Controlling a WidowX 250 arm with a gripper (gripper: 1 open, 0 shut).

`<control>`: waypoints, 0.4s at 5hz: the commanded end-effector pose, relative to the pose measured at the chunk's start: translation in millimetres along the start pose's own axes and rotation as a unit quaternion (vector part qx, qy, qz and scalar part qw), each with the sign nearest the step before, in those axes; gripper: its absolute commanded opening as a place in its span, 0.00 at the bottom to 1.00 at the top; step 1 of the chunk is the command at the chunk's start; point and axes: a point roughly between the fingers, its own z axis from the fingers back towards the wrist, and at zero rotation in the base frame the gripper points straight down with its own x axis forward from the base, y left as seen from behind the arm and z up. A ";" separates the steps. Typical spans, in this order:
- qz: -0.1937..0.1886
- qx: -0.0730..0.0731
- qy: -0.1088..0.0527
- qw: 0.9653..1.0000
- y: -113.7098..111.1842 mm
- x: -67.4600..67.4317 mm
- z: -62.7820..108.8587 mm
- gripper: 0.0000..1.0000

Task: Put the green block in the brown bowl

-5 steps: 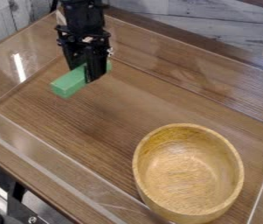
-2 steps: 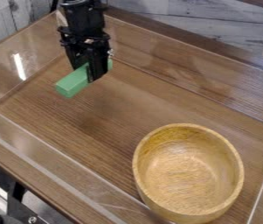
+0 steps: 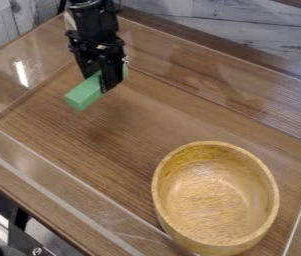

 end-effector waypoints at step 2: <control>0.000 0.020 -0.047 0.999 13.1 14.3 16.1 0.00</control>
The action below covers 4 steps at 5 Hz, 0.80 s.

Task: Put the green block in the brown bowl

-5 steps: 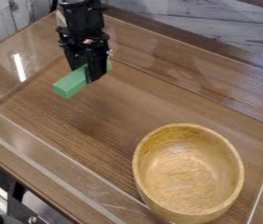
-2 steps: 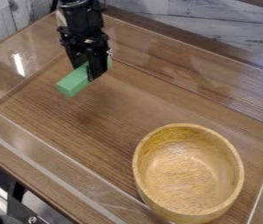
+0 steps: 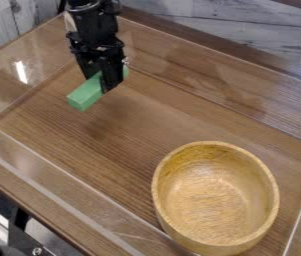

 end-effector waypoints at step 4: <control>-0.008 0.020 -0.054 0.998 9.9 18.6 11.5 0.00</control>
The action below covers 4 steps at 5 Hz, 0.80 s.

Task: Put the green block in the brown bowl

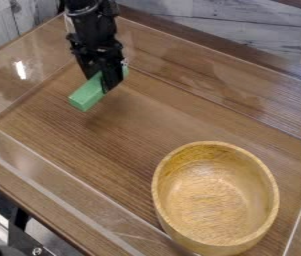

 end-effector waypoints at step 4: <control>-0.010 0.009 -0.028 1.000 -7.9 17.9 -3.4 0.00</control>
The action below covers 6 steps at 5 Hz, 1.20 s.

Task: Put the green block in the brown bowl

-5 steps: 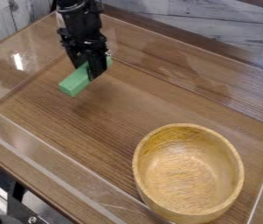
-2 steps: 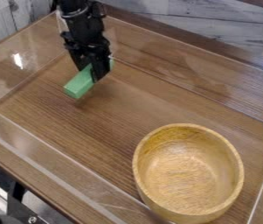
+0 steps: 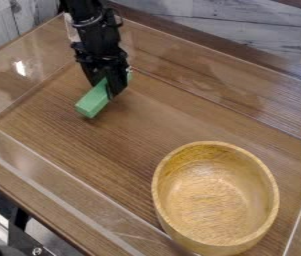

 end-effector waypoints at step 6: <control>0.004 0.000 -0.005 1.000 -15.8 15.1 15.3 0.00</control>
